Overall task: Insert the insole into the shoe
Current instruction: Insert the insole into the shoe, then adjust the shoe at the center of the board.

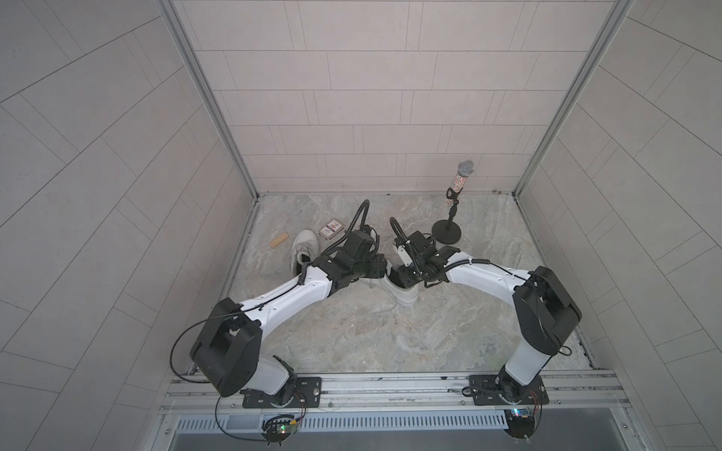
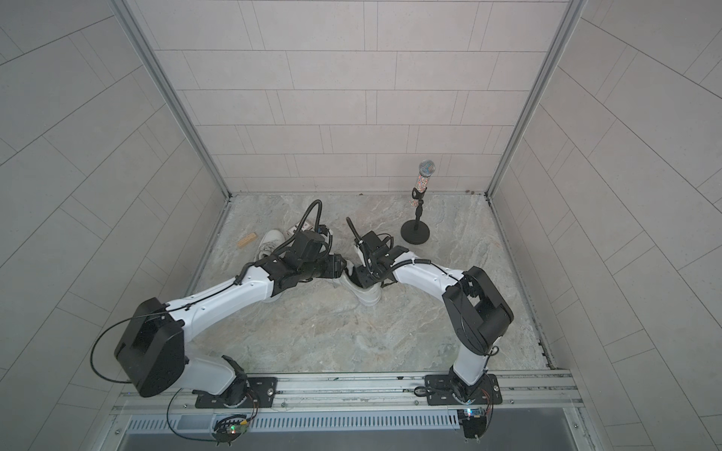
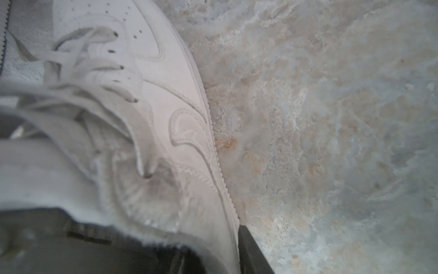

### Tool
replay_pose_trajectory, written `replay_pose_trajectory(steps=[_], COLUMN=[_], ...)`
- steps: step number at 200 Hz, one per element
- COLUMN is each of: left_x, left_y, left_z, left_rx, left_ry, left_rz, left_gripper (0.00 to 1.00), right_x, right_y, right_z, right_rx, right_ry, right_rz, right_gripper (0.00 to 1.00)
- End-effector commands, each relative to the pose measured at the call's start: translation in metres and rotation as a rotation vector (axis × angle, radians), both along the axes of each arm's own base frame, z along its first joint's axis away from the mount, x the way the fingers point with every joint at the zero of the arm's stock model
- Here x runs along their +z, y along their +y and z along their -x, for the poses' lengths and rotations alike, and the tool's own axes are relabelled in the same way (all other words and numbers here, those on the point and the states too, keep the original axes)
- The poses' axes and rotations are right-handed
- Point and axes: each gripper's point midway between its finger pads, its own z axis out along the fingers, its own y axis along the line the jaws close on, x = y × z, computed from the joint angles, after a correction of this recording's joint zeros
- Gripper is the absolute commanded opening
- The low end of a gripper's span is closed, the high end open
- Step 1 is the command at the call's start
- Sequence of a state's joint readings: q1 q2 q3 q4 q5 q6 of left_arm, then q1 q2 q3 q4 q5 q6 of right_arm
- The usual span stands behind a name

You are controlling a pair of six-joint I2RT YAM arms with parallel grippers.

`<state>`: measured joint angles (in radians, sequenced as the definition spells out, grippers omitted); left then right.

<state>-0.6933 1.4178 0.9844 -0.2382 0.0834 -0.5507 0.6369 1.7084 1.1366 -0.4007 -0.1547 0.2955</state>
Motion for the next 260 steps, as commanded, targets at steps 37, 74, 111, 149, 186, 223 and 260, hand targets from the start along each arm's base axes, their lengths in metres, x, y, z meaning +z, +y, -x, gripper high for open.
replay_pose_trajectory(steps=[37,74,111,149,186,223,260], left_x=[-0.040,-0.055,-0.067,-0.051,-0.066,-0.086,-0.073], left_y=[0.036,0.059,0.080,0.083,0.081,0.075,0.082], left_z=[0.029,0.028,0.041,0.054,0.068,0.060,0.041], left_rx=[0.234,0.367,0.410,0.371,0.367,0.392,0.398], left_ry=[0.123,0.168,0.258,0.245,0.285,0.305,0.240], left_rz=[-0.080,-0.166,-0.281,-0.262,-0.240,-0.237,-0.265], left_gripper=[0.66,0.67,0.63,0.64,0.65,0.51,0.17], right_x=[-0.005,0.003,0.007,0.010,0.010,0.008,0.011], right_y=[0.055,0.084,0.073,0.054,0.050,0.059,0.059], right_z=[0.046,0.063,0.061,0.058,0.049,0.040,0.053], right_rx=[-0.284,-0.350,-0.290,-0.073,0.020,0.032,-0.050], right_ry=[0.118,0.143,0.106,-0.015,-0.098,-0.102,-0.033], right_rz=[-0.329,-0.459,-0.400,-0.183,-0.086,-0.078,-0.182], right_gripper=[0.28,0.37,0.53,0.66,0.63,0.37,0.26])
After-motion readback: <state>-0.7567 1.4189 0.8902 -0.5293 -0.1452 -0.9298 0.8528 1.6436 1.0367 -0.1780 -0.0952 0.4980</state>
